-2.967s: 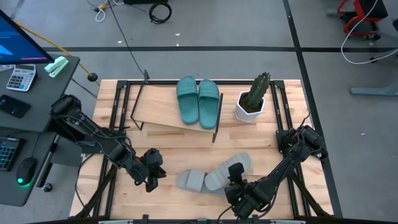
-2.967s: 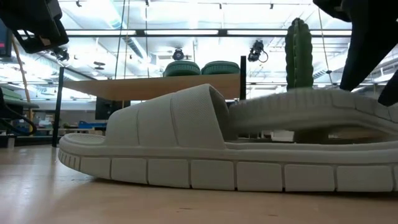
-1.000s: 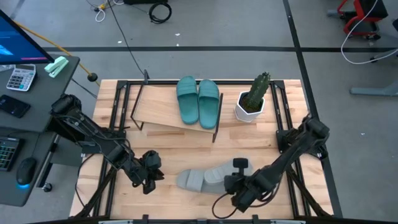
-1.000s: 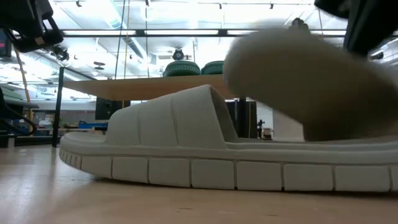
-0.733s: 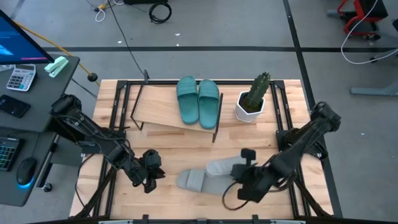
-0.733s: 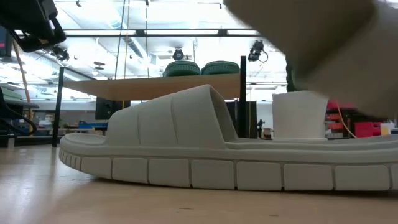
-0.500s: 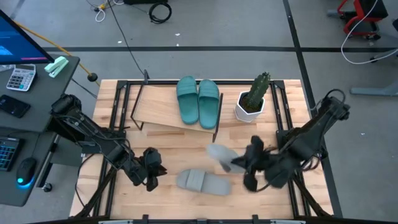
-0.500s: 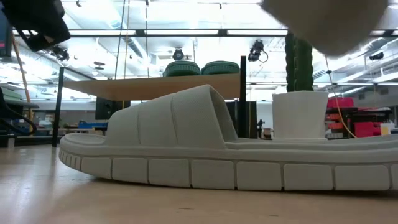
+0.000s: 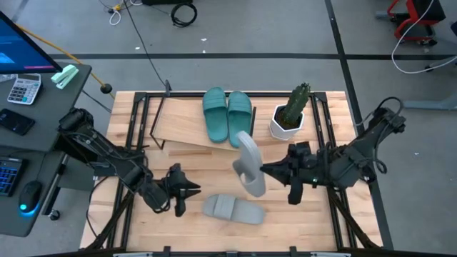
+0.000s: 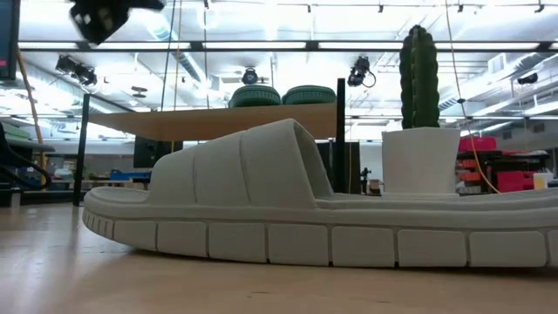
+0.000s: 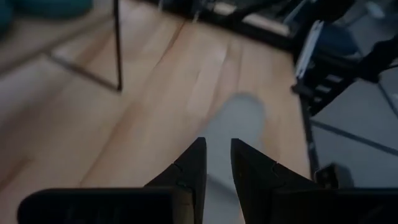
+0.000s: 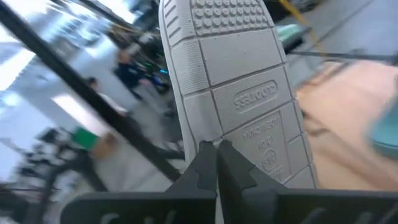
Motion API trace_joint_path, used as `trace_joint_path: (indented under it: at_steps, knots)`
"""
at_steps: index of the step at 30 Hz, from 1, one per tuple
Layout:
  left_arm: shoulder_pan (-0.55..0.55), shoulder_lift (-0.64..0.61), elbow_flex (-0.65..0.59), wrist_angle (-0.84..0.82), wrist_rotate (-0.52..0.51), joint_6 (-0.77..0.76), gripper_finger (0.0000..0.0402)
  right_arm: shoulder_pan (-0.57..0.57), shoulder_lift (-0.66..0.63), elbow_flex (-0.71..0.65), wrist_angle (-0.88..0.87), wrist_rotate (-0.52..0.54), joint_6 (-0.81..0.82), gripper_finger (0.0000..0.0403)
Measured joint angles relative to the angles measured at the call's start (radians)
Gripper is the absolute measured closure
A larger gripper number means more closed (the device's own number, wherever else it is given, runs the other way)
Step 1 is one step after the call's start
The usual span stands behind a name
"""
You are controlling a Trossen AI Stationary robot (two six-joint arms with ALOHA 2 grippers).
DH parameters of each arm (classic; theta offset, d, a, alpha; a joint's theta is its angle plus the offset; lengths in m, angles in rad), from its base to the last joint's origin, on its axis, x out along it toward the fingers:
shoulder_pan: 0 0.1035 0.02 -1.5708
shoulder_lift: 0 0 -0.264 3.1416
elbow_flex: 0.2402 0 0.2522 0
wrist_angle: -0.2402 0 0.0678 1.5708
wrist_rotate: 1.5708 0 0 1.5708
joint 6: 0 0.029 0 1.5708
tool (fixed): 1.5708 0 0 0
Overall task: Pick and place slides into the shelf
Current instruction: Put the gray slide on the shelf
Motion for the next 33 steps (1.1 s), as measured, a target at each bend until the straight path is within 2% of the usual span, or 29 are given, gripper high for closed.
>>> trace_joint_path:
  at_steps: [7,13,18,26,33]
  knots:
    - [0.029,-0.002,0.0,0.265,0.001,0.268,0.0322,-0.039,0.036,0.001,0.363,-0.199,-0.174,0.0401]
    - [0.073,-0.003,0.0,0.514,0.073,0.422,0.0324,-0.049,0.038,0.001,0.409,-0.38,-0.295,0.0402]
    - [0.139,-0.003,0.0,0.702,0.245,0.426,0.0321,-0.049,0.038,0.001,0.399,-0.47,-0.31,0.0402]
    - [0.262,-0.004,0.0,0.98,0.638,0.308,0.0321,-0.049,0.038,0.001,0.358,-0.489,-0.329,0.0402]
    - [0.32,-0.004,0.0,0.996,0.766,0.175,0.03,-0.057,0.038,0.001,0.37,-0.5,-0.356,0.0403]
